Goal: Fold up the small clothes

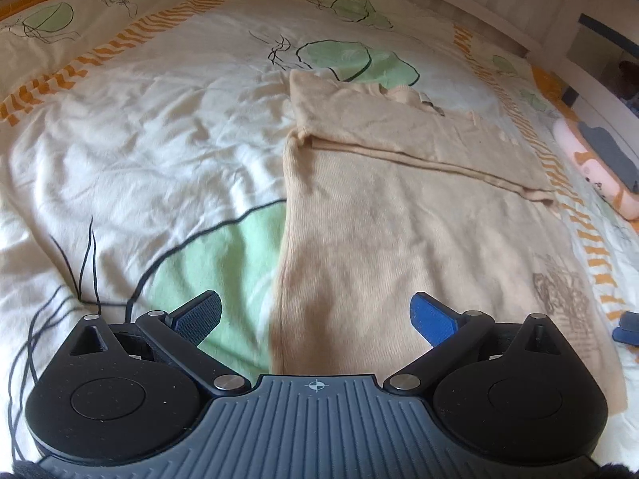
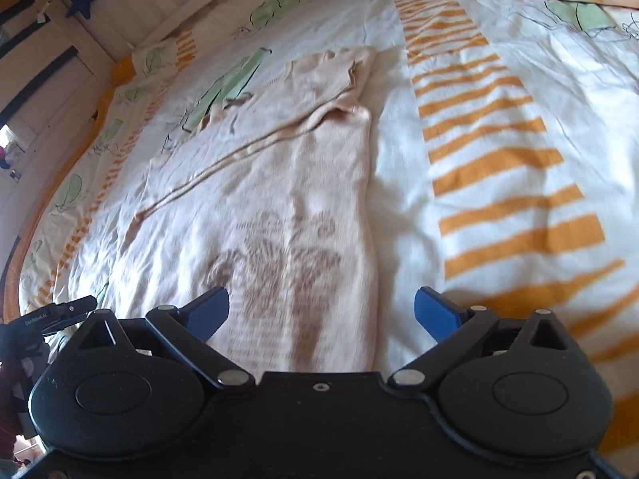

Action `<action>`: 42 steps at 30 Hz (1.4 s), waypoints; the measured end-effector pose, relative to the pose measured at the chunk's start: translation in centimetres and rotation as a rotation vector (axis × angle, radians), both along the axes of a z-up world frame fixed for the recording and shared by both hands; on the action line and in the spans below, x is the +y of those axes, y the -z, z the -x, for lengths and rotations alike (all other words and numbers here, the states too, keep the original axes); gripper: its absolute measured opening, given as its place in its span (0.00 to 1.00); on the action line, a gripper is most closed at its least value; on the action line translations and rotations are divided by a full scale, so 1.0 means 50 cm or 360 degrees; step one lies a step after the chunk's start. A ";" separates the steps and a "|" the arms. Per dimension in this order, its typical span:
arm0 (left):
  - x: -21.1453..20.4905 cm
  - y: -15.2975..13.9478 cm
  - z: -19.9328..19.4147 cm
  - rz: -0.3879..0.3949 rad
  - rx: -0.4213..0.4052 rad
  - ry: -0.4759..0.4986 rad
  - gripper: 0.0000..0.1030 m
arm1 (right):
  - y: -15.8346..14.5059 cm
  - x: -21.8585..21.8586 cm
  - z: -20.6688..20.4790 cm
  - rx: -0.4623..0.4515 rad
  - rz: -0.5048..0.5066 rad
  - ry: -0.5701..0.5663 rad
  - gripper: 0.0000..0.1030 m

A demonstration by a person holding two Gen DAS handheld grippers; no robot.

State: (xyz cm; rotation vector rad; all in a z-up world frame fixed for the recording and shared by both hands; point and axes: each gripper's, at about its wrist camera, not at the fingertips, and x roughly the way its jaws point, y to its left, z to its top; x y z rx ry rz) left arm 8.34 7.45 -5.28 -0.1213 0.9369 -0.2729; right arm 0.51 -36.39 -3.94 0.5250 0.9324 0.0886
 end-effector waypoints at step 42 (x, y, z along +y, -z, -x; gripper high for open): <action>-0.021 0.046 0.049 -0.0095 0.0178 0.0212 0.82 | 0.034 0.061 0.076 0.0095 -0.0118 -0.0099 0.85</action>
